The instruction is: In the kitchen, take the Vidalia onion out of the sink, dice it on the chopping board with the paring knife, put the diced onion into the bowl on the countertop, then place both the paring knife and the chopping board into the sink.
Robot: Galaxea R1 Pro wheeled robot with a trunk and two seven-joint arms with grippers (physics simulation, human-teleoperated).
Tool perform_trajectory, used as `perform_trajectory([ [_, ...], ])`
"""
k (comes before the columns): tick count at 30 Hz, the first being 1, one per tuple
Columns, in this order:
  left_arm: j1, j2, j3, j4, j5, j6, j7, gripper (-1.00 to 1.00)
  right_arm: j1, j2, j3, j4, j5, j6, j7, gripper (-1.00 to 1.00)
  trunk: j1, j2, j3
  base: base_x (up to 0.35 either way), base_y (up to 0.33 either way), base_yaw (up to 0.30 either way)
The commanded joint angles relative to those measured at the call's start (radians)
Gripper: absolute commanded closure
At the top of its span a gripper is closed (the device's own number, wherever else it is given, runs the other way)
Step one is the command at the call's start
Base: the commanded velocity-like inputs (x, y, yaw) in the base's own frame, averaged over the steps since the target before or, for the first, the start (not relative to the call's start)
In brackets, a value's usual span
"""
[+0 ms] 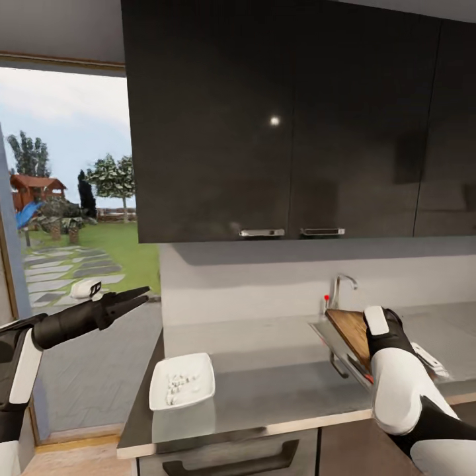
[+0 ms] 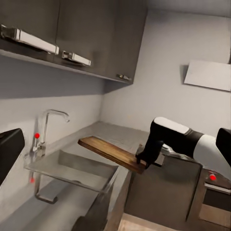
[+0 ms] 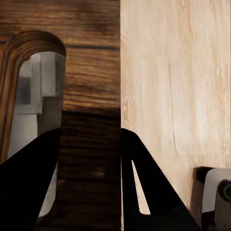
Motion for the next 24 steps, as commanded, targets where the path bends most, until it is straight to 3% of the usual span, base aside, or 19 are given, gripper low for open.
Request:
perform_trajectory([
  [1, 0.0, 0.001, 0.003, 0.0, 0.0, 0.015, -0.002, -1.0, -0.014, -0.008, 0.001, 0.037, -0.001, -0.017, -0.006, 1.0, 0.001, -0.001, 0.0, 0.309, -0.14, 0.0],
  [14, -0.001, 0.003, 0.005, 0.005, -0.004, 0.026, -0.001, -1.0, -0.02, -0.012, 0.002, 0.05, -0.002, -0.029, 0.004, 1.0, 0.001, -0.001, -0.003, 0.315, -0.153, 0.0],
  [24, -0.001, 0.006, 0.005, 0.007, 0.002, 0.024, -0.003, -1.0, -0.02, -0.013, 0.003, 0.057, -0.007, -0.027, 0.021, 1.0, 0.001, -0.001, -0.018, 0.06, -0.031, 0.0],
])
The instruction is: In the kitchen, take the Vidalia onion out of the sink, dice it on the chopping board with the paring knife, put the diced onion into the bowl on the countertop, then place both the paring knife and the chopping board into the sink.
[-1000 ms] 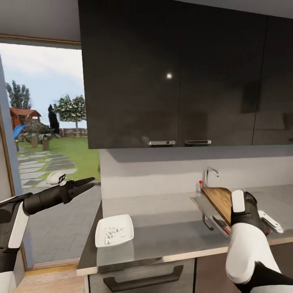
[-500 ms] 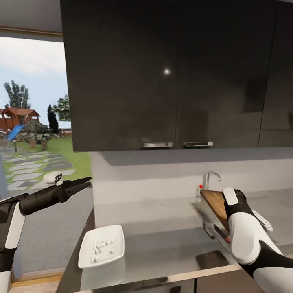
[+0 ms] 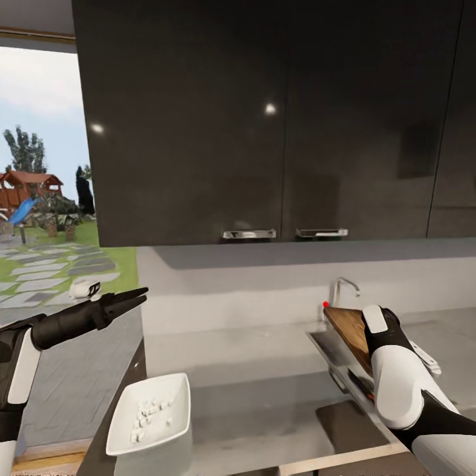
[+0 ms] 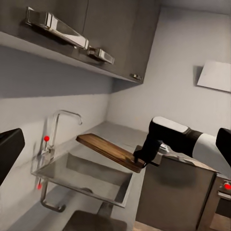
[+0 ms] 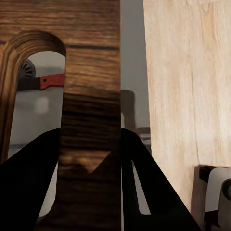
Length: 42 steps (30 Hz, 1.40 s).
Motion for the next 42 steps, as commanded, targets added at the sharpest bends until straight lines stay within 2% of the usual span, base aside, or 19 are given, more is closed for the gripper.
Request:
perform_trajectory([
  [1, 0.0, 0.0, 0.0, 0.0, 0.002, 0.01, -0.002, -1.0, 0.0, 0.0, 0.0, -0.001, -0.002, 0.01, -0.004, 1.0, 0.0, -0.001, -0.002, 0.003, -0.001, 0.0],
  [15, 0.0, 0.0, 0.0, 0.0, -0.002, 0.009, 0.0, -1.0, 0.0, 0.0, 0.003, 0.001, -0.001, 0.009, 0.003, 1.0, 0.0, -0.001, -0.016, 0.136, -0.131, 0.0],
  [26, 0.0, 0.001, 0.0, 0.0, 0.004, 0.008, -0.002, -1.0, 0.0, -0.004, 0.004, 0.003, -0.005, 0.012, 0.013, 1.0, 0.0, -0.001, -0.031, 0.009, -0.016, 0.0],
  [32, 0.0, 0.0, 0.0, 0.0, 0.003, 0.008, -0.002, -1.0, 0.0, -0.012, 0.001, 0.003, -0.005, 0.09, 0.028, 1.0, 0.0, -0.001, -0.041, 0.0, 0.0, 0.0],
  [42, 0.0, -0.001, 0.0, 0.0, 0.001, 0.011, 0.0, -1.0, 0.0, -0.012, 0.003, 0.008, 0.002, 0.086, 0.045, 1.0, 0.0, -0.001, -0.057, 0.0, 0.0, 0.0],
])
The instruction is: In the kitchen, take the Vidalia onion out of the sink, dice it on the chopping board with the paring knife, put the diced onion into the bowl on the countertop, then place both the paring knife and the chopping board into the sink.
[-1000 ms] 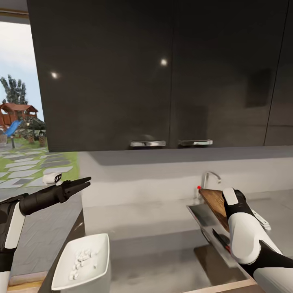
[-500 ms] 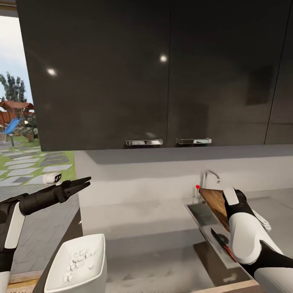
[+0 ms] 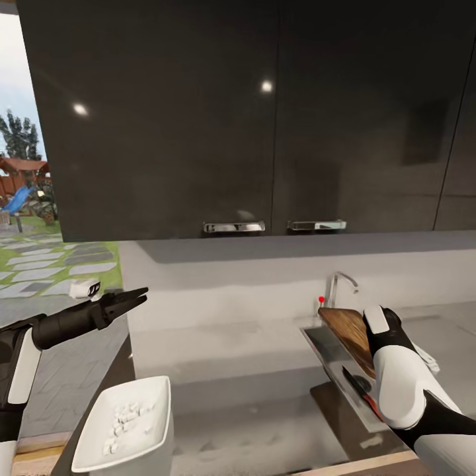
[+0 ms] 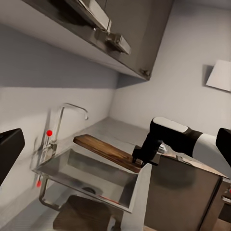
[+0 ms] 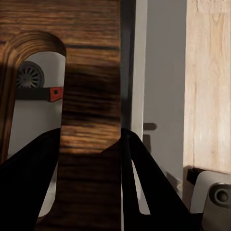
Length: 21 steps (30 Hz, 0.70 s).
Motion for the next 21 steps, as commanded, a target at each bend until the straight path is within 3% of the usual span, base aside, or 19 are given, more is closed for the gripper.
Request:
perform_trajectory([
  [1, 0.0, 0.0, 0.0, 0.0, 0.002, 0.01, -0.002, -1.0, 0.0, 0.0, 0.0, 0.002, -0.002, 0.007, -0.004, 1.0, 0.0, -0.001, -0.002, 0.005, 0.0, 0.0],
  [9, -0.001, 0.001, 0.0, 0.0, 0.003, 0.01, 0.0, -1.0, 0.0, -0.027, -0.001, 0.11, 0.004, -0.05, 0.043, 1.0, 0.0, -0.001, -0.015, 0.159, -0.099, 0.0],
  [21, -0.001, 0.001, 0.0, 0.0, 0.005, 0.008, -0.002, -1.0, 0.0, -0.036, 0.001, 0.137, 0.005, -0.061, 0.055, 1.0, 0.0, -0.001, -0.035, 0.069, -0.053, 0.0],
])
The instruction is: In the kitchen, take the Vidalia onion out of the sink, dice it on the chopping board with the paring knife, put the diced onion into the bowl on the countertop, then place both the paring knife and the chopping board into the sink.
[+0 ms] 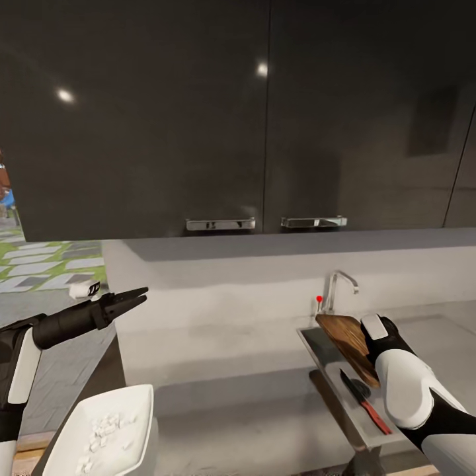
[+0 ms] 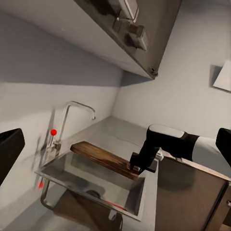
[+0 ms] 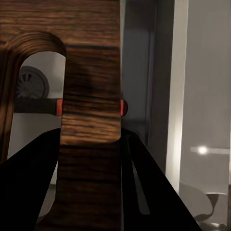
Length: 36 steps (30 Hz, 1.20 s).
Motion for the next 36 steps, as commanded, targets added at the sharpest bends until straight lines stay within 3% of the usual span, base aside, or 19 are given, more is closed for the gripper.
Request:
perform_trajectory([
  [1, 0.0, 0.0, 0.0, 0.0, 0.002, 0.01, -0.002, -1.0, 0.0, 0.0, -0.001, -0.001, -0.002, 0.009, -0.004, 1.0, 0.0, -0.001, -0.002, 0.0, 0.0, 0.0],
  [13, 0.0, 0.0, 0.0, 0.0, 0.0, 0.009, -0.002, -1.0, 0.0, 0.0, -0.003, 0.01, -0.004, -0.008, 0.018, 1.0, 0.0, -0.001, -0.022, 0.0, 0.0, 0.0],
  [19, 0.0, 0.0, 0.0, 0.0, -0.002, 0.009, -0.002, -1.0, 0.0, -0.023, -0.003, 0.059, -0.001, -0.033, 0.031, 1.0, 0.0, -0.001, -0.031, 0.0, 0.0, 0.0],
  [32, 0.0, 0.0, 0.0, 0.0, -0.004, 0.008, -0.002, -1.0, 0.0, -0.03, -0.003, 0.082, -0.001, -0.04, 0.061, 1.0, 0.0, -0.001, -0.052, 0.0, 0.0, 0.0],
  [36, 0.0, 0.0, 0.0, 0.0, -0.005, 0.008, -0.002, -1.0, 0.0, -0.04, -0.003, 0.099, -0.001, -0.045, 0.097, 1.0, 0.0, -0.001, -0.059, 0.0, 0.0, 0.0],
])
